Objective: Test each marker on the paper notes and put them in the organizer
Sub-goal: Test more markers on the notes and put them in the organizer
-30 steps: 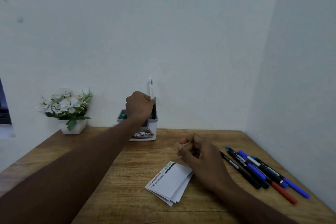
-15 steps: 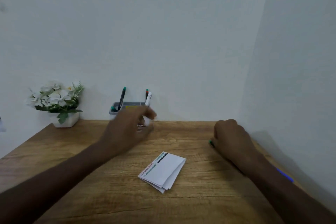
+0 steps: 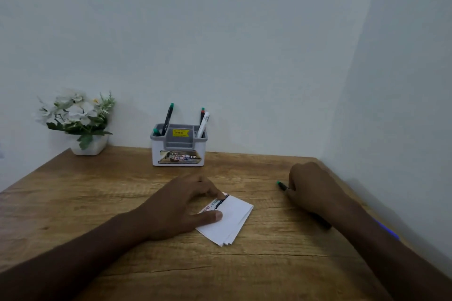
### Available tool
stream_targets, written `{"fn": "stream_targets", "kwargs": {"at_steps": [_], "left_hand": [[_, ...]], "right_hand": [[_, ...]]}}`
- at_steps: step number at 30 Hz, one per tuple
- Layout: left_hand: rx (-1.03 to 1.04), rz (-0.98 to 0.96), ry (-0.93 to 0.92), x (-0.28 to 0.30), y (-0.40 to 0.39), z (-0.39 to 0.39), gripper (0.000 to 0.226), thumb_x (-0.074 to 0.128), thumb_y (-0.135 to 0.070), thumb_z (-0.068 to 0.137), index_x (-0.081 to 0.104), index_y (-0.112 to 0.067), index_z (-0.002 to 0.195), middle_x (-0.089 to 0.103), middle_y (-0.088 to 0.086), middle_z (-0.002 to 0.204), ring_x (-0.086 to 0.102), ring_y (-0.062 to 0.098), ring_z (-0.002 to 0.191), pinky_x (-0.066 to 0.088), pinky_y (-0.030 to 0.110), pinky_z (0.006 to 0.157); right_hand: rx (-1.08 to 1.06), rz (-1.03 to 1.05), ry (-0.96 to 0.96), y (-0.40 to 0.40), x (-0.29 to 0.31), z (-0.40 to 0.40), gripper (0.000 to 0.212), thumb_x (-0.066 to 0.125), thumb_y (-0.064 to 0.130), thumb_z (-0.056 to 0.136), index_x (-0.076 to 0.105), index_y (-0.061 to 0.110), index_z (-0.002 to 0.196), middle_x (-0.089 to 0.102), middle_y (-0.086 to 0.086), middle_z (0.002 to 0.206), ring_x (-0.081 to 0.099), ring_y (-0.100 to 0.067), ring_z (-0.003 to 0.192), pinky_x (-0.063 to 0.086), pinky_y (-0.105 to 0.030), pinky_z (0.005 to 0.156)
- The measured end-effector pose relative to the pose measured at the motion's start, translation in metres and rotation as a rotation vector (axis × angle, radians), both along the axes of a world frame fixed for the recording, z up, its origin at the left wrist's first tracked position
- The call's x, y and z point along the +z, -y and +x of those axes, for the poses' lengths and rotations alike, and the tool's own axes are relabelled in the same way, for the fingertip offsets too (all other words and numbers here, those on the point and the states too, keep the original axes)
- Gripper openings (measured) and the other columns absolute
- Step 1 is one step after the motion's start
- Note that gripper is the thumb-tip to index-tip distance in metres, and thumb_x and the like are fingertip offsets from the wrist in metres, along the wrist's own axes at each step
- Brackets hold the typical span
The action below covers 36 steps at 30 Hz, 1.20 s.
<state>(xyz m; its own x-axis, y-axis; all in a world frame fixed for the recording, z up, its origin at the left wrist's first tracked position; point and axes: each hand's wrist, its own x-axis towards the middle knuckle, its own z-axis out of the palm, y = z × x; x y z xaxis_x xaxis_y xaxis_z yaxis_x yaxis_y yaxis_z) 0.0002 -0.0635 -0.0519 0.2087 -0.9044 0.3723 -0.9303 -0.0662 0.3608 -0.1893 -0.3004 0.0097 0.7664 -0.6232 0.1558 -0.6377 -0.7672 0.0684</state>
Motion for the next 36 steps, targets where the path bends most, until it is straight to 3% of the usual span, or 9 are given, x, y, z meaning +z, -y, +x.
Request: {"fn": "stream_targets", "kwargs": {"at_steps": [3, 5, 8, 10, 15, 20, 25, 31, 36], "left_hand": [[0.007, 0.022, 0.007, -0.001, 0.002, -0.001, 0.042, 0.059, -0.07, 0.093, 0.063, -0.05, 0.13, 0.059, -0.032, 0.124, 0.052, -0.004, 0.117, 0.049, 0.029, 0.095], [0.006, 0.041, 0.01, 0.001, 0.004, -0.001, 0.044, 0.059, -0.07, 0.093, 0.063, -0.049, 0.131, 0.059, -0.031, 0.124, 0.052, -0.004, 0.116, 0.049, 0.029, 0.095], [0.019, 0.049, 0.007, 0.003, 0.004, -0.003, 0.048, 0.062, -0.07, 0.091, 0.059, -0.047, 0.133, 0.057, -0.031, 0.126, 0.051, -0.006, 0.114, 0.049, 0.026, 0.094], [0.047, 0.023, -0.033, 0.004, 0.001, -0.004, 0.056, 0.062, -0.073, 0.089, 0.051, -0.047, 0.138, 0.053, -0.033, 0.129, 0.05, -0.008, 0.115, 0.049, 0.026, 0.095], [0.041, -0.094, -0.011, 0.006, -0.01, -0.011, 0.056, 0.029, -0.071, 0.101, 0.041, -0.044, 0.149, 0.056, -0.023, 0.135, 0.05, -0.002, 0.12, 0.046, 0.031, 0.098], [-0.004, -0.12, 0.019, 0.005, -0.006, -0.013, 0.032, 0.031, -0.05, 0.112, 0.043, -0.046, 0.142, 0.051, -0.035, 0.12, 0.049, -0.012, 0.112, 0.043, 0.023, 0.09], [-0.038, -0.166, -0.05, 0.007, -0.004, -0.014, 0.028, 0.029, -0.048, 0.111, 0.034, -0.07, 0.127, 0.047, -0.05, 0.115, 0.051, -0.016, 0.11, 0.04, 0.007, 0.083], [0.072, -0.142, 0.043, 0.008, -0.006, -0.017, 0.033, 0.01, -0.066, 0.105, 0.04, -0.053, 0.11, 0.061, -0.018, 0.097, 0.057, 0.001, 0.092, 0.046, 0.024, 0.075], [0.05, -0.188, 0.053, 0.012, -0.004, -0.017, 0.042, 0.016, -0.059, 0.109, 0.051, -0.042, 0.125, 0.064, -0.018, 0.097, 0.061, 0.004, 0.086, 0.051, 0.031, 0.072]], "right_hand": [[0.092, -0.007, 0.136, -0.008, -0.004, 0.004, 0.018, 0.056, 0.03, 0.109, 0.055, 0.018, 0.095, 0.07, -0.004, 0.092, 0.065, -0.02, 0.079, 0.048, -0.033, 0.063], [0.257, 0.043, 0.448, -0.015, 0.0, 0.005, 0.015, 0.05, 0.032, 0.111, 0.046, 0.02, 0.103, 0.071, 0.0, 0.084, 0.067, -0.019, 0.071, 0.05, -0.034, 0.059], [0.496, 0.411, 0.929, -0.036, 0.005, 0.007, 0.018, 0.048, 0.035, 0.111, 0.045, 0.019, 0.107, 0.077, -0.004, 0.079, 0.077, -0.015, 0.066, 0.061, -0.025, 0.06], [0.54, 0.756, 1.066, -0.049, 0.0, 0.013, 0.026, 0.051, 0.037, 0.108, 0.047, 0.011, 0.112, 0.082, -0.009, 0.088, 0.082, -0.023, 0.073, 0.067, -0.032, 0.067], [0.496, 0.976, 0.929, -0.073, -0.031, 0.027, 0.019, 0.08, 0.016, 0.094, 0.071, 0.011, 0.11, 0.086, 0.0, 0.098, 0.084, -0.017, 0.089, 0.068, -0.027, 0.077], [0.597, 0.931, 0.871, -0.083, -0.034, 0.028, 0.017, 0.088, 0.021, 0.087, 0.084, 0.028, 0.102, 0.086, 0.003, 0.097, 0.083, -0.014, 0.091, 0.065, -0.026, 0.081], [0.572, 0.897, 0.892, -0.086, -0.034, 0.027, 0.019, 0.082, 0.041, 0.086, 0.085, 0.029, 0.101, 0.085, 0.0, 0.088, 0.08, -0.015, 0.079, 0.065, -0.027, 0.076], [0.568, 0.93, 0.911, -0.09, -0.039, 0.027, 0.031, 0.076, 0.054, 0.082, 0.083, 0.032, 0.104, 0.085, 0.003, 0.087, 0.081, -0.014, 0.08, 0.067, -0.029, 0.079], [0.587, 0.973, 0.946, -0.091, -0.038, 0.027, 0.028, 0.075, 0.047, 0.087, 0.083, 0.027, 0.104, 0.084, -0.005, 0.089, 0.08, -0.018, 0.079, 0.068, -0.038, 0.081]]}}
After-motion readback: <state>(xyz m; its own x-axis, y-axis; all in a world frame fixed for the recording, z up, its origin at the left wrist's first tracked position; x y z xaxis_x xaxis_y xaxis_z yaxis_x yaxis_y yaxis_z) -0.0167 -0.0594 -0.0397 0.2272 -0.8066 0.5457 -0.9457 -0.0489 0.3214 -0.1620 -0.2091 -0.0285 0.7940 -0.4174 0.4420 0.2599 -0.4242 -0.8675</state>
